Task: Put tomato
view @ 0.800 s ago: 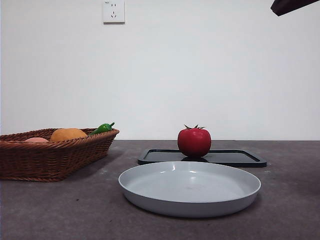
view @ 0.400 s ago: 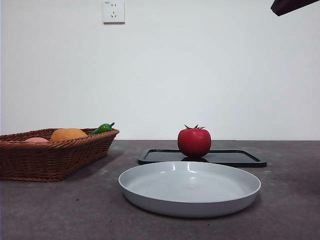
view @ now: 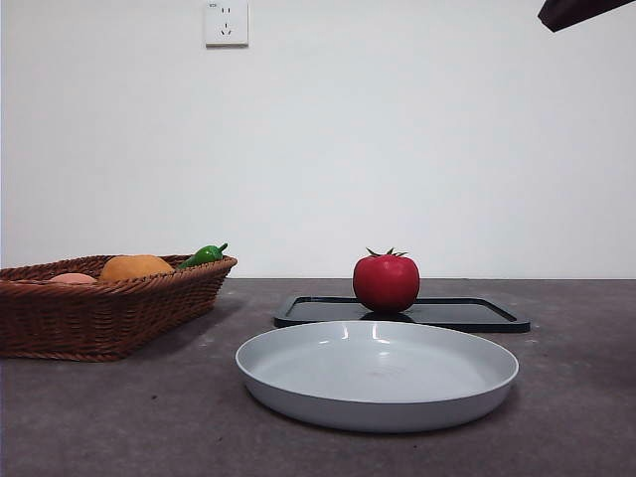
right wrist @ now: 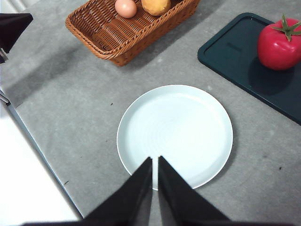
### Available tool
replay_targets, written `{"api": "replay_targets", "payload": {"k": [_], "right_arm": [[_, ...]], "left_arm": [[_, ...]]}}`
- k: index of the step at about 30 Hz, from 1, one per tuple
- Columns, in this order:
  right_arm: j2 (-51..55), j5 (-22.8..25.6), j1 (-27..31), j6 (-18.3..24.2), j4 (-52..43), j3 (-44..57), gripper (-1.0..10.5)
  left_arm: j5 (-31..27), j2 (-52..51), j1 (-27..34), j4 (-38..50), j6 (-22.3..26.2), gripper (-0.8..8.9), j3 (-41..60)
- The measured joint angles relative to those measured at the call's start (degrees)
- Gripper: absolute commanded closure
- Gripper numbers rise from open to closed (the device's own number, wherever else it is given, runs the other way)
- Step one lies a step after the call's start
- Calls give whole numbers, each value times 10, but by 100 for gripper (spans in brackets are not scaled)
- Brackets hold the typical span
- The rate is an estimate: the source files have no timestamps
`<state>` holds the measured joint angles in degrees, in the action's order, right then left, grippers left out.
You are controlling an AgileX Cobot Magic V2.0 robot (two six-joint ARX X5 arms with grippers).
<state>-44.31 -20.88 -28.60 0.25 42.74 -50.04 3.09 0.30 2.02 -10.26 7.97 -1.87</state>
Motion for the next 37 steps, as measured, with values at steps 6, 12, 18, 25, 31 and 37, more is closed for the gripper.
{"api": "replay_targets", "payload": {"k": [6, 12, 18, 25, 31, 37], "right_arm": [[44, 18, 57, 23, -56, 7, 937], [140, 35, 178, 19, -190, 90, 936], [252, 78, 273, 14, -315, 235, 937], [357, 125, 310, 8, -377, 362, 937], [411, 150, 310, -1, -391, 426, 936], [440, 151, 310, -23, -393, 475, 937]], "left_arm": [[0, 0, 0, 0, 0, 806, 0], [0, 0, 0, 0, 0, 806, 0], [0, 0, 0, 0, 0, 806, 0], [0, 0, 0, 0, 0, 806, 0], [0, 0, 0, 0, 0, 806, 0], [0, 0, 0, 0, 0, 806, 0]]}}
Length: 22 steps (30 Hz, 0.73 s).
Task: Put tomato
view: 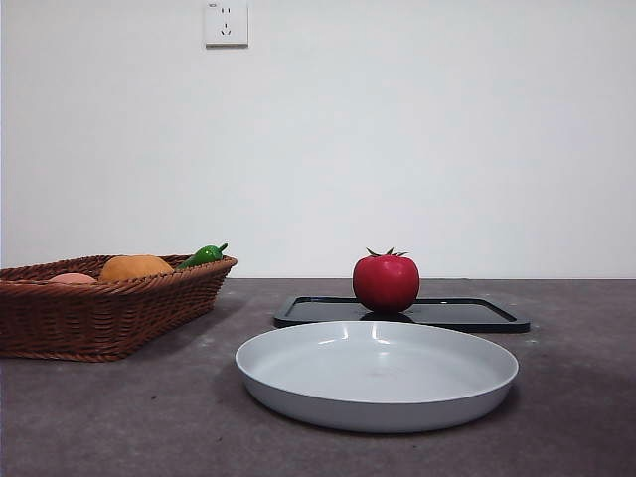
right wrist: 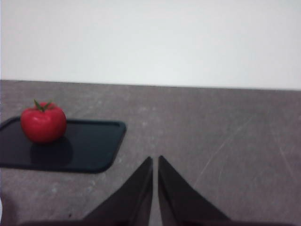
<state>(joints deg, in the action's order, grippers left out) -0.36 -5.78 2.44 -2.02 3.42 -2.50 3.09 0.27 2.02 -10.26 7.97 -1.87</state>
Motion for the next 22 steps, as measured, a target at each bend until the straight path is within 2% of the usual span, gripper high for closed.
{"api": "replay_targets", "payload": {"k": [6, 11, 22], "right_arm": [[0, 0, 0, -15, 13, 16, 937], [0, 0, 0, -15, 62, 16, 936], [0, -2, -1, -34, 60, 16, 936]], "left_arm": [[0, 0, 0, 0, 0, 806, 0], [0, 0, 0, 0, 0, 806, 0], [0, 0, 0, 0, 0, 806, 0]]}}
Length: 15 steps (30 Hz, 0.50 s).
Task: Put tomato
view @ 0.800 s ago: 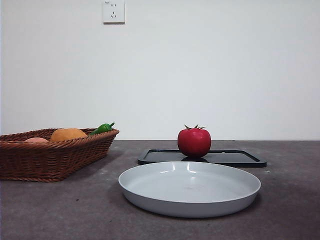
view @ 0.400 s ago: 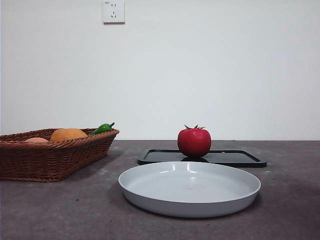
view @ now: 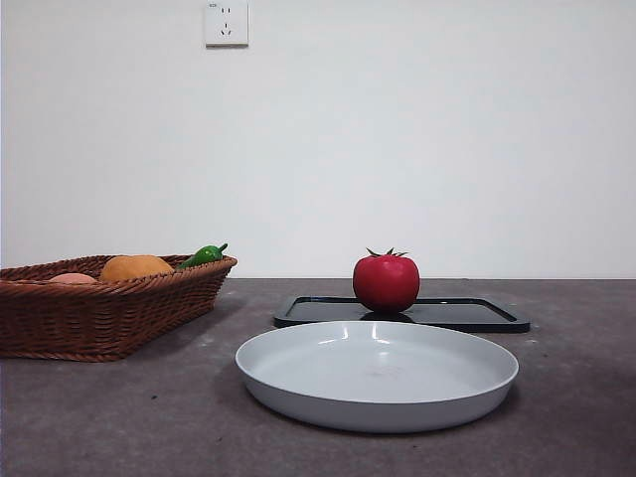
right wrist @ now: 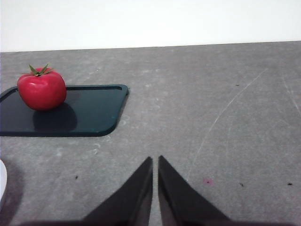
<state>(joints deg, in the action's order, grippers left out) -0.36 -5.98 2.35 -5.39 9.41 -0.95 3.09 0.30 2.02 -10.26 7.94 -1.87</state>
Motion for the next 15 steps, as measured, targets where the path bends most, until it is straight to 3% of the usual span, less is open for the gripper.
{"api": "replay_targets", "payload": {"k": [15], "right_arm": [[0, 0, 0, 0, 0, 0, 937]], "left_arm": [[0, 0, 0, 0, 0, 806, 0]]}}
